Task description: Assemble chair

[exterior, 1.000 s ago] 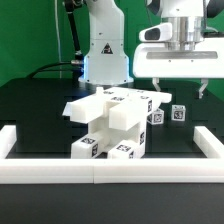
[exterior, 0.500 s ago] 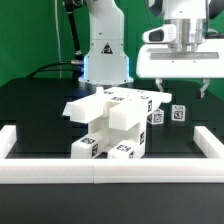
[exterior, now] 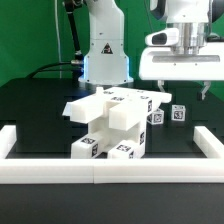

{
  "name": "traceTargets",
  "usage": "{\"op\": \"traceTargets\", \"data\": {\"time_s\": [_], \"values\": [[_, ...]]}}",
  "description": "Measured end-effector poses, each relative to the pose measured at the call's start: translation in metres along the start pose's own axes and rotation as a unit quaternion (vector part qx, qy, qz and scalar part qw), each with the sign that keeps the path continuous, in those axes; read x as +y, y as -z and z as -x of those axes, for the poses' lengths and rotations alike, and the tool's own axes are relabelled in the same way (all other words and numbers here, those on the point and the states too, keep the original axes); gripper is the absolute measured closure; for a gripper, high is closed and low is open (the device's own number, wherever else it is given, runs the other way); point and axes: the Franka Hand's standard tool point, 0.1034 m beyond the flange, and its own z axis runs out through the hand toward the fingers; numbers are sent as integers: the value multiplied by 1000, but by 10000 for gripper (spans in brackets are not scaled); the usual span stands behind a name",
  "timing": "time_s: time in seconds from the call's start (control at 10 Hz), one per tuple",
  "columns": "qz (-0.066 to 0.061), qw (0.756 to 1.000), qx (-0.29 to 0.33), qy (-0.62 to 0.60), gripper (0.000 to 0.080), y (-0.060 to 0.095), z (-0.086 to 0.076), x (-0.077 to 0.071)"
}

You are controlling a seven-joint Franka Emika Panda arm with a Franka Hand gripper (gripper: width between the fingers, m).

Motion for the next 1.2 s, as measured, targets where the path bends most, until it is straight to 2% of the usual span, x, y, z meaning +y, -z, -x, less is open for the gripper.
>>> {"op": "traceTargets", "data": {"time_s": [0.2, 0.3, 1.2], "values": [[6, 1000, -4, 0, 150, -10, 19, -4], [8, 1000, -3, 4, 150, -13, 22, -5], [27, 1000, -12, 11, 150, -38, 28, 2]]}}
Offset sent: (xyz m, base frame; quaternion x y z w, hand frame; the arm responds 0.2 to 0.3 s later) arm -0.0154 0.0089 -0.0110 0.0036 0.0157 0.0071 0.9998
